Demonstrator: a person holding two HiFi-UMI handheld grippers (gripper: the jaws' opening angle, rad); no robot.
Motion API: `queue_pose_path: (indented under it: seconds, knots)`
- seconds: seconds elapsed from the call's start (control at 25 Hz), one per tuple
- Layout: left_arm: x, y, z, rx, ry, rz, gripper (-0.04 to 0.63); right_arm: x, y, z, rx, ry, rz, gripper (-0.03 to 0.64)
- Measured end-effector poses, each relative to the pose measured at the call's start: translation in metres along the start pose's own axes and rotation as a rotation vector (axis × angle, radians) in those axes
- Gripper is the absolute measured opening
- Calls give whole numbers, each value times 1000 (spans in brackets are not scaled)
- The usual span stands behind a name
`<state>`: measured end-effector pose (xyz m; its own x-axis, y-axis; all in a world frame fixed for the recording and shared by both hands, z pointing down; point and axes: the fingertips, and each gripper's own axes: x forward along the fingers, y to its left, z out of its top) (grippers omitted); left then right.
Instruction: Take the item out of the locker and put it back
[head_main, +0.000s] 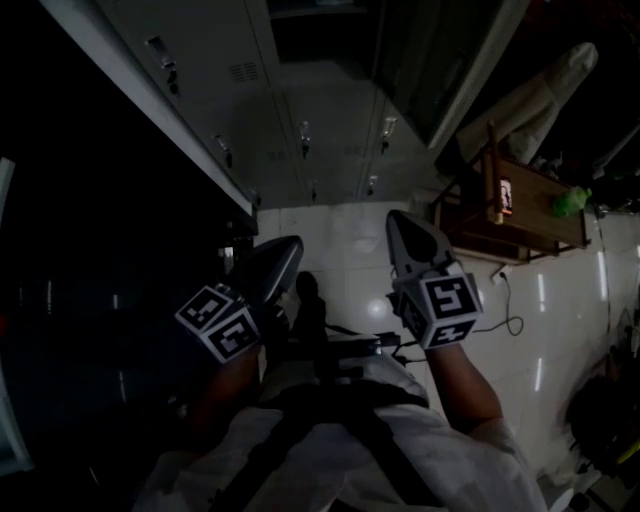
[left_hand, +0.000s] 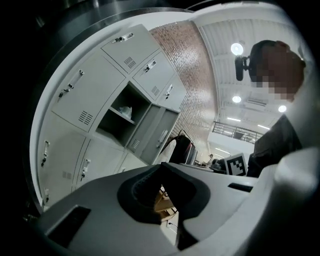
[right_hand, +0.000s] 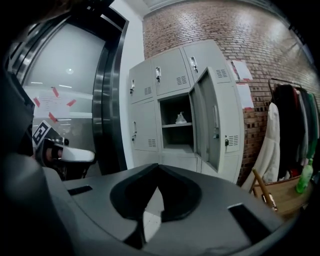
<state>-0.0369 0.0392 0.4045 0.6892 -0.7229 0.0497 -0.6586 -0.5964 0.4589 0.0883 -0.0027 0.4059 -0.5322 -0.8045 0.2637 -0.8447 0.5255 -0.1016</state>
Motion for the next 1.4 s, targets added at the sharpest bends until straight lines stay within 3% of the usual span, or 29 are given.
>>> queue_pose_path:
  seconds: [0.28, 0.52, 1.4]
  knots:
    - [-32, -62, -39, -11, -10, 40, -5, -72, 12, -31, -1, 27, 37, -6]
    - [-56, -89, -52, -3, -12, 44, -5, -101, 23, -36, -6, 7, 37, -6]
    - [-115, -91, -45, -13, 40, -66, -5, -121, 83, -24, 1, -7, -44, -6]
